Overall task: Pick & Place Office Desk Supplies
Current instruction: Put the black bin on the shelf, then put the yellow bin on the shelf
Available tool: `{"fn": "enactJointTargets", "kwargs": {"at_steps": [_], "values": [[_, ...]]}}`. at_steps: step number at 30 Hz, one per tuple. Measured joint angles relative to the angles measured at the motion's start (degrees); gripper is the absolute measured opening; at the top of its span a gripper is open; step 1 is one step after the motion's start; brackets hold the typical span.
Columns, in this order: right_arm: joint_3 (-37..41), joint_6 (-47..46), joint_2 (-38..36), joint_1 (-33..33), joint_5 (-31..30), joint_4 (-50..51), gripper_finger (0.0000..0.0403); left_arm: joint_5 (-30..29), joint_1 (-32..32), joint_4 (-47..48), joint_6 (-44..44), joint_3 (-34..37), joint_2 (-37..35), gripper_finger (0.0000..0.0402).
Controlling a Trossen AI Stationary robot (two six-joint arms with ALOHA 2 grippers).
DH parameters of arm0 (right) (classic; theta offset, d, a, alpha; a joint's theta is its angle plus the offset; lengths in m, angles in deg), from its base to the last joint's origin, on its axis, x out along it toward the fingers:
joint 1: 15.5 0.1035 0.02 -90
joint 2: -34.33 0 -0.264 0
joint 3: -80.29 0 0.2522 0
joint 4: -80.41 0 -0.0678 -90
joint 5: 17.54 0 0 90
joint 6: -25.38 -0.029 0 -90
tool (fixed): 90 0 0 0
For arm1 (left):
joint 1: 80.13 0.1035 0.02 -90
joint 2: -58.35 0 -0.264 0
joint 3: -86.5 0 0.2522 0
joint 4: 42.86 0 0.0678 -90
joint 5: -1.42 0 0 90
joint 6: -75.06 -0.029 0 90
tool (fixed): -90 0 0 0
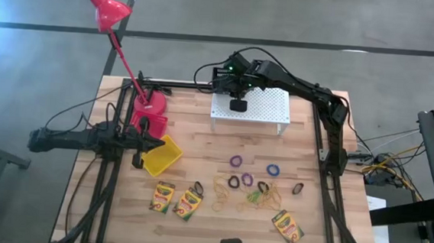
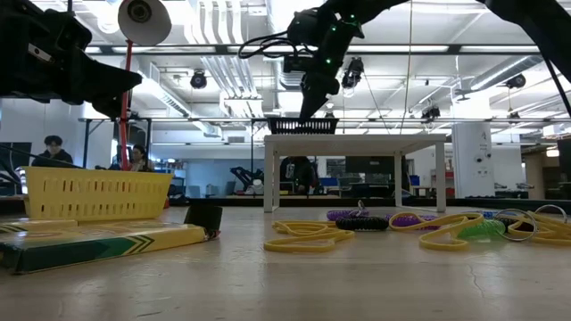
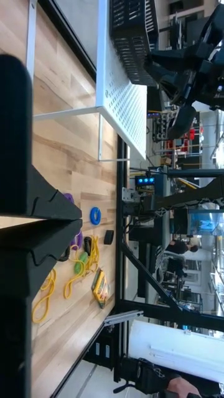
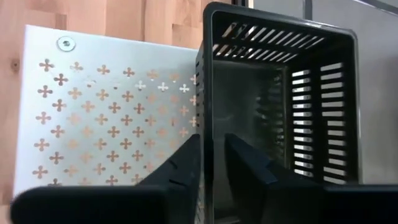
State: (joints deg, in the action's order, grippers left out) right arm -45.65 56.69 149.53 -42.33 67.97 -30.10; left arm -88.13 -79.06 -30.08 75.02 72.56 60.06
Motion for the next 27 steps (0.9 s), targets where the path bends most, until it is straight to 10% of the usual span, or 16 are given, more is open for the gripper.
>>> {"fn": "enactJointTargets", "kwargs": {"at_steps": [9,17,27], "values": [[-7.75,-1.87,-0.74,1.24,-0.22,4.83,0.0181,0.01,0.0,-0.01,0.0,0.0,0.0,0.0015],[-16.81,-4.35,-1.11,10.29,3.37,9.38,0.0183,0.0,0.0,-0.01,0.02,0.02,0.02,0.0015],[2.45,-4.3,-0.68,21.87,15.94,-14.23,0.0166,0.01,0.0,0.01,0.04,0.01,0.02,0.0015]]}}
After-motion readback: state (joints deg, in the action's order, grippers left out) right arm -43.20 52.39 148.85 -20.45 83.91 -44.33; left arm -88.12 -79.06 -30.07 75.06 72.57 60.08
